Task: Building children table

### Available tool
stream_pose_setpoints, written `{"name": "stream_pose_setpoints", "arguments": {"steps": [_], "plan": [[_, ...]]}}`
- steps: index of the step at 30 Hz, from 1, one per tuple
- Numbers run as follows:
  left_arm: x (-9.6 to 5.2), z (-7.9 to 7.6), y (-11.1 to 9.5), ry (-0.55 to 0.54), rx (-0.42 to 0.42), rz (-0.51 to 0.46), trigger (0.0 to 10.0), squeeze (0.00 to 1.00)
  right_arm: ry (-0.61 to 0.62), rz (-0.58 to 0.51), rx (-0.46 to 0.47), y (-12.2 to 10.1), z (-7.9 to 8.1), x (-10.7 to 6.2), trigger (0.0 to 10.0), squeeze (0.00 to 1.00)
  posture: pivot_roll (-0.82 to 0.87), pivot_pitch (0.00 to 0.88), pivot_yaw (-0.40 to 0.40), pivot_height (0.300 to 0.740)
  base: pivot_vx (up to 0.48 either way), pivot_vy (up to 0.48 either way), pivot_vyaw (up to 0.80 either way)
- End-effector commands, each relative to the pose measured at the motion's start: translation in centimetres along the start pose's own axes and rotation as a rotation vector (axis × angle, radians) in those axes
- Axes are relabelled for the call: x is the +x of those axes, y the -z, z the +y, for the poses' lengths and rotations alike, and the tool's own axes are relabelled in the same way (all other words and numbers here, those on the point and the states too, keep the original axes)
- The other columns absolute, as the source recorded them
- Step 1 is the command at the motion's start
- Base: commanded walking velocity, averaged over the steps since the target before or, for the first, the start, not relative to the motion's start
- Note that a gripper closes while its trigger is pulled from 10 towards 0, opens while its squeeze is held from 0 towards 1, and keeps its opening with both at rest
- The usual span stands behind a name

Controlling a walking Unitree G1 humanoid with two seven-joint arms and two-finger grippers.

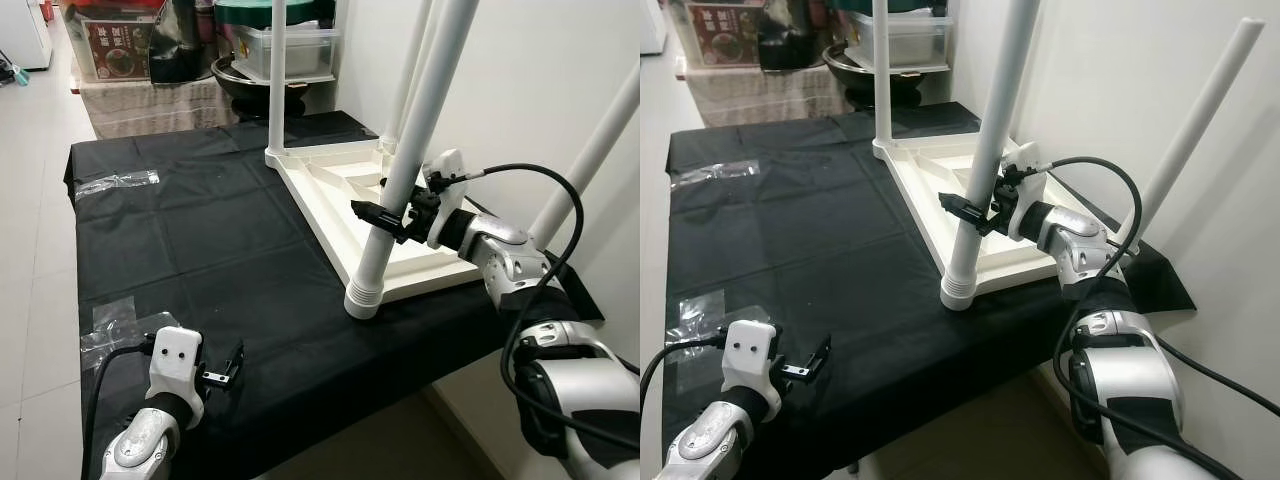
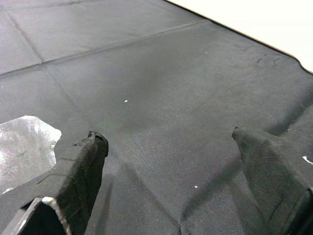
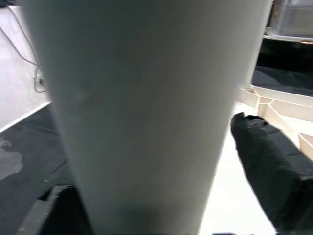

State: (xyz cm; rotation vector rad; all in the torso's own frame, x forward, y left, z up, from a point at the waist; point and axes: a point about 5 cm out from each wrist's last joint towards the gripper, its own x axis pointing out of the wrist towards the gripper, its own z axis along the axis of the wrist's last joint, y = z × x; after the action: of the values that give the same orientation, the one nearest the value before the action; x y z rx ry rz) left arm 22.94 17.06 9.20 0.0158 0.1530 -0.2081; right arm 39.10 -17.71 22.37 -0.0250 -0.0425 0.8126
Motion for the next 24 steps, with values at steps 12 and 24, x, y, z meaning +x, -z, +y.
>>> {"name": "stream_pose_setpoints", "arguments": {"steps": [12, 24], "plan": [[0.0, -0.4, 0.3, 0.014, 0.003, 0.001, 10.0, 0.00, 0.092, 0.003, 0.037, 0.6, -0.2, 0.5, 0.0, 0.00, 0.09, 0.000, -0.114, 0.740, 0.000, 0.000, 0.00], [0.1, -0.6, 0.3, 0.014, -0.003, -0.002, 10.0, 0.00, 0.266, 0.106, 0.048, 2.8, 1.9, 2.6, 0.0, 0.00, 0.08, 0.000, -0.121, 0.740, 0.000, 0.000, 0.00]]}}
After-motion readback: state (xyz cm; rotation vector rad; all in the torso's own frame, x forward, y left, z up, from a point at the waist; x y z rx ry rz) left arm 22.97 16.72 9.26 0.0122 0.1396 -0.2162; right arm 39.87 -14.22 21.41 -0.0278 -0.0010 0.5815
